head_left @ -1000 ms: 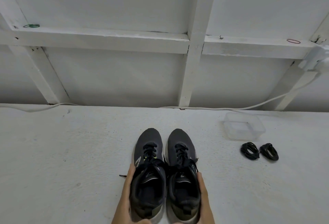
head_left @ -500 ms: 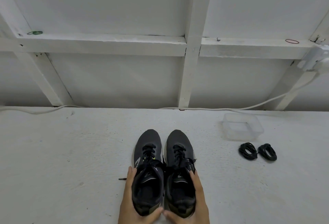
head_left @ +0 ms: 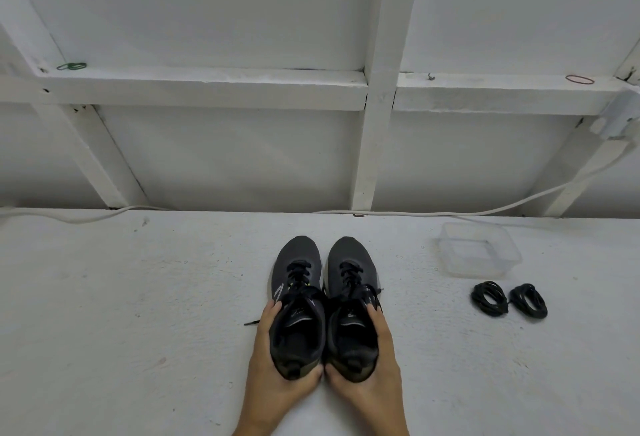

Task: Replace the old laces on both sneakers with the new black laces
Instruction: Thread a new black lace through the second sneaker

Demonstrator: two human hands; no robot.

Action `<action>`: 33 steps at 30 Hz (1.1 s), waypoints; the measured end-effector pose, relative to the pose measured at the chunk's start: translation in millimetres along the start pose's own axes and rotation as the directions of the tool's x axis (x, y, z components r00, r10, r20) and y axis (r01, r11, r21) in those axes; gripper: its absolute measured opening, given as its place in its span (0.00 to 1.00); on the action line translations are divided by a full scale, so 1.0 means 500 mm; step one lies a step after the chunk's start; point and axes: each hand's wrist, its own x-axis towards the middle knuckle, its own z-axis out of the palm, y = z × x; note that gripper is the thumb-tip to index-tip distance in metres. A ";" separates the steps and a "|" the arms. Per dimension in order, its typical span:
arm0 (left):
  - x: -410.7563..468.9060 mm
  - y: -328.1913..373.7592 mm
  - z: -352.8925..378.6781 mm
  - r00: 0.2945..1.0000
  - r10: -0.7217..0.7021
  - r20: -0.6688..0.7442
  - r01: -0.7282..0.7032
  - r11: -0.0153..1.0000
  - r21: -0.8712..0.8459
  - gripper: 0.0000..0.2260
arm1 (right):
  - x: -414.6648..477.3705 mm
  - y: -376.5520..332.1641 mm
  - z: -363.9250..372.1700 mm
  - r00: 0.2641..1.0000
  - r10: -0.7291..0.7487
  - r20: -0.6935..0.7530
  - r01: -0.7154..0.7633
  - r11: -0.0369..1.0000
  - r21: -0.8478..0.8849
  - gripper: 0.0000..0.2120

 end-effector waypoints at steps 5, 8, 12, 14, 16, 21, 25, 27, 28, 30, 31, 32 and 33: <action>0.067 -0.017 0.003 0.999 0.002 0.048 -0.004 0.999 0.054 0.49 | 0.074 -0.017 -0.001 0.999 0.006 -0.042 -0.006 1.000 -0.016 0.50; 0.110 -0.011 0.008 0.998 -0.019 0.065 0.012 0.995 0.102 0.48 | 0.116 -0.017 0.001 0.999 0.013 -0.053 -0.015 0.999 -0.035 0.49; 0.155 -0.005 0.008 0.996 -0.024 0.084 0.014 0.993 0.114 0.47 | 0.156 -0.029 0.005 0.998 -0.035 -0.055 0.032 0.998 -0.050 0.48; 0.171 -0.005 0.009 0.996 -0.026 0.088 0.016 0.993 0.116 0.47 | 0.172 -0.033 0.007 0.997 -0.047 -0.053 0.045 0.998 -0.042 0.47; 0.182 -0.004 0.010 0.996 -0.014 0.087 0.004 0.993 0.120 0.47 | 0.183 -0.032 0.010 0.997 -0.056 -0.053 0.054 0.998 -0.040 0.47; 0.188 -0.018 0.009 0.995 -0.006 0.098 -0.006 0.993 0.118 0.47 | 0.188 -0.027 0.013 0.995 -0.072 -0.062 0.069 0.997 -0.035 0.47; 0.186 -0.021 0.009 0.995 0.000 0.098 -0.010 0.994 0.105 0.47 | 0.189 -0.023 0.013 0.996 -0.075 -0.058 0.073 0.997 -0.030 0.47; 0.183 -0.017 0.010 0.995 0.009 0.098 -0.018 0.996 0.093 0.48 | 0.190 -0.023 0.010 0.997 -0.068 -0.048 0.067 0.997 -0.025 0.47; 0.183 -0.014 0.010 0.995 0.012 0.099 -0.021 0.995 0.093 0.48 | 0.190 -0.023 0.008 0.997 -0.066 -0.041 0.065 0.998 -0.024 0.48; 0.184 -0.009 0.010 0.996 0.002 0.094 -0.012 0.994 0.105 0.49 | 0.189 -0.023 0.006 0.998 -0.058 -0.024 0.058 0.998 -0.024 0.48; 0.186 -0.011 0.009 0.996 0.000 0.084 -0.010 0.992 0.123 0.49 | 0.189 -0.024 0.004 0.998 -0.054 -0.013 0.053 0.998 -0.025 0.49; 0.187 -0.016 0.009 0.998 -0.005 0.064 -0.005 0.988 0.153 0.50 | 0.190 -0.024 0.001 0.999 -0.051 0.000 0.051 0.998 -0.024 0.49; 0.187 -0.023 0.008 0.999 -0.021 0.039 0.013 0.980 0.199 0.50 | 0.191 -0.025 -0.002 0.999 -0.051 0.019 0.052 0.998 -0.022 0.50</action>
